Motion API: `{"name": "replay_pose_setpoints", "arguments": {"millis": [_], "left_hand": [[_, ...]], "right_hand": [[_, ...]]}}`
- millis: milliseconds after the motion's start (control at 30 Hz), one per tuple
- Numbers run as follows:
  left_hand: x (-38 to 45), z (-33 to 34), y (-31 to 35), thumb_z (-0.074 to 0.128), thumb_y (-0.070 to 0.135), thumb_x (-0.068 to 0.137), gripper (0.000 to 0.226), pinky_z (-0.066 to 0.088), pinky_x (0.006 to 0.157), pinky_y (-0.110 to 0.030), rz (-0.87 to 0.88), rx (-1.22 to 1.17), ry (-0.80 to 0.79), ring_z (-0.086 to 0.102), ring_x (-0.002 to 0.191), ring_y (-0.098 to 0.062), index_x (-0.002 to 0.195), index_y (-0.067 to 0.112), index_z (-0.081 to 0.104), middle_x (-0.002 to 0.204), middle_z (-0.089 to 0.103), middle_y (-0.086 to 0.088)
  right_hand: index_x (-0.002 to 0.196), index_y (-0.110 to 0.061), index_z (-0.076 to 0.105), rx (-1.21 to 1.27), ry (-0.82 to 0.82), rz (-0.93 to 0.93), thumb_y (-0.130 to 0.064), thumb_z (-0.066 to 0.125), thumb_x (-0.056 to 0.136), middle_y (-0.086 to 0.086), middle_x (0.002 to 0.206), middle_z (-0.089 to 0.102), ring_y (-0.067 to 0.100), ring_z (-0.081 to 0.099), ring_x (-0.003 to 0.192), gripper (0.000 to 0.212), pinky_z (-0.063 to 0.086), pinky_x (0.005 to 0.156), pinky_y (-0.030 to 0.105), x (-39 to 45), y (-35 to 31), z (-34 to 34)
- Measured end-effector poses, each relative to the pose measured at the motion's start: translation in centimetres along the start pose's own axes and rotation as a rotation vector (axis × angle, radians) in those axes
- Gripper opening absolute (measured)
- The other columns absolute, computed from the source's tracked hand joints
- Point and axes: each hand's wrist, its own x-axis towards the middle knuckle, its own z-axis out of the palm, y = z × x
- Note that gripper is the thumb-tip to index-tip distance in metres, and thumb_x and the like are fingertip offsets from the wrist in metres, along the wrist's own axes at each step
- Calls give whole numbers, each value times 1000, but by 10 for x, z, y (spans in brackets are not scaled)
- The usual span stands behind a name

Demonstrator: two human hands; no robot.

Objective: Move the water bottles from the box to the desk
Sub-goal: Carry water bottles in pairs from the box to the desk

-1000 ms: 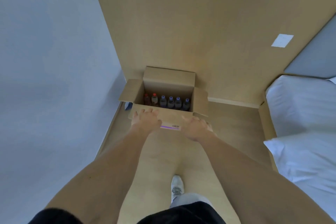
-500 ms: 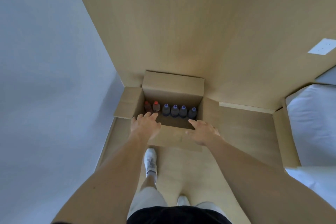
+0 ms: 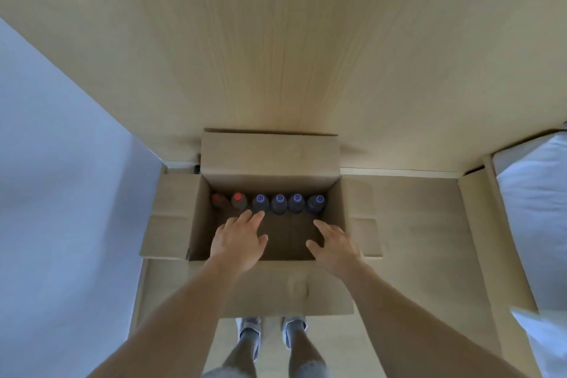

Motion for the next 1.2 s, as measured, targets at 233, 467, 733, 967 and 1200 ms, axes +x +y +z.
{"name": "replay_pose_setpoints", "arguments": {"millis": [233, 467, 733, 967, 1200], "left_hand": [[115, 66, -28, 47, 48, 101, 65, 42, 109, -45, -53, -76, 0, 40, 139, -28, 158, 34, 19, 163, 26, 2], [220, 139, -64, 53, 44, 100, 68, 44, 106, -47, -71, -107, 36, 41, 137, -31, 158, 35, 17, 161, 28, 0], [302, 205, -84, 60, 35, 97, 78, 38, 113, -45, -87, -200, 39, 34, 146, -31, 160, 28, 14, 166, 19, -5], [328, 223, -91, 70, 9, 82, 81, 44, 105, -43, -23, -267, 149, 46, 136, -33, 154, 21, 33, 158, 34, -7], [329, 235, -96, 77, 6, 75, 68, 51, 91, -50, 47, -305, 190, 55, 120, -35, 136, 21, 50, 137, 48, -8]], "right_hand": [[155, -36, 25, -11, -61, -48, -52, 48, 98, -1, 155, 37, 25, 40, 138, 63, 39, 109, 39, 127, 9, 59], [157, -35, 17, -61, -78, -104, -50, 49, 99, 1, 161, 27, 28, 33, 144, 68, 35, 114, 41, 256, 14, 129], [159, -33, 4, -131, 71, -229, -41, 55, 98, -4, 167, 4, 32, 22, 148, 80, 32, 116, 43, 338, 12, 192], [159, -20, 14, -190, 181, -324, -19, 67, 90, 8, 162, 17, 35, 24, 145, 86, 27, 117, 42, 363, 17, 204], [136, -17, 46, -105, 255, -385, 0, 66, 83, 10, 139, 41, 34, 44, 124, 59, 46, 98, 47, 369, 12, 217]]}}
